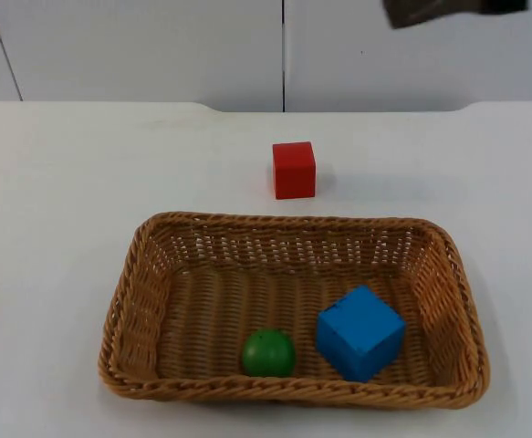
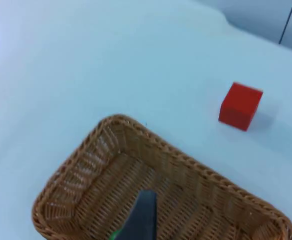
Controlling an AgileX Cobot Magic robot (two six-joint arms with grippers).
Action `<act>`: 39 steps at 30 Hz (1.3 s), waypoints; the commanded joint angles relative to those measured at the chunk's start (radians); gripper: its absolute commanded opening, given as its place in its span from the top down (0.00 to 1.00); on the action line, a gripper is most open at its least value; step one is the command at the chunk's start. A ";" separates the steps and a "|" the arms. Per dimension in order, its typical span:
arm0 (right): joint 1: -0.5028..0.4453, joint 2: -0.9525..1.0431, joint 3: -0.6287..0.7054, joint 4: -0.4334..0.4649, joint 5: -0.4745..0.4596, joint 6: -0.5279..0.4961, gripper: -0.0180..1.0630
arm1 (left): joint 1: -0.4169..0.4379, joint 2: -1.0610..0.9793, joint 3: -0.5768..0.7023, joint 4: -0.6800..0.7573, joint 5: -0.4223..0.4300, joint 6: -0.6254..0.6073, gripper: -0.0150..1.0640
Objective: Place all geometric objects except the red cube into the basket.
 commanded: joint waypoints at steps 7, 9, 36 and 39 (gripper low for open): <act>0.002 -0.235 0.112 -0.008 -0.032 -0.016 0.24 | 0.006 -0.101 0.002 -0.014 -0.003 0.009 0.01; 0.002 -0.297 0.146 -0.008 -0.029 -0.016 0.24 | 0.006 -0.162 0.002 -0.014 0.008 0.026 0.01; 0.002 -1.102 0.384 0.011 0.431 -0.168 0.24 | 0.006 -0.750 0.006 -0.012 0.353 0.026 0.01; 0.002 -1.142 0.386 0.027 0.482 -0.174 0.24 | 0.006 -0.750 0.024 -0.010 0.362 0.026 0.01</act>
